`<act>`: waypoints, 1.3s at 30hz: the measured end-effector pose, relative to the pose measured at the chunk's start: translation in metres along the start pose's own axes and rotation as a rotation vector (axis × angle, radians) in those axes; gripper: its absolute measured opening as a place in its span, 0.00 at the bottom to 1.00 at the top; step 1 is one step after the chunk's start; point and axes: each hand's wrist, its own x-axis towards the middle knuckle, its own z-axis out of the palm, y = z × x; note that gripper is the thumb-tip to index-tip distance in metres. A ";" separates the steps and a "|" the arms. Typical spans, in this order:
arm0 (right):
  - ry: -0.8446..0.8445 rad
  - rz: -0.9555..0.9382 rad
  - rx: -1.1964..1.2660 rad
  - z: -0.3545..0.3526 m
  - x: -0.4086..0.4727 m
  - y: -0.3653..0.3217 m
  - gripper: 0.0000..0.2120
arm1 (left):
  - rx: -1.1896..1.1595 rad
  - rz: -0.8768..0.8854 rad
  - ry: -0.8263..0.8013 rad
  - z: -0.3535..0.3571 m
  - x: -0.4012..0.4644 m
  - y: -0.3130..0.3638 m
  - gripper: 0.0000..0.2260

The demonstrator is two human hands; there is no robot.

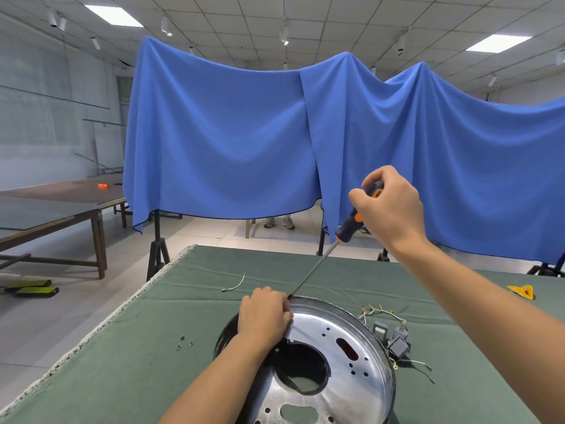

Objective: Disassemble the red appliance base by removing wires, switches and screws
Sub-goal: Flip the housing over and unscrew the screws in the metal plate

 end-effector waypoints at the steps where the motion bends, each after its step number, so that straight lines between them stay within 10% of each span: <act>1: 0.056 0.025 0.036 0.001 -0.005 0.009 0.06 | 0.017 0.011 -0.004 0.001 0.000 0.001 0.08; 7: 0.162 0.156 0.152 0.021 -0.050 0.061 0.13 | 0.011 0.022 0.016 0.002 0.001 0.002 0.09; 39: -0.682 -0.012 -0.289 0.073 -0.131 0.085 0.15 | 0.645 0.334 -0.219 0.002 0.015 0.008 0.13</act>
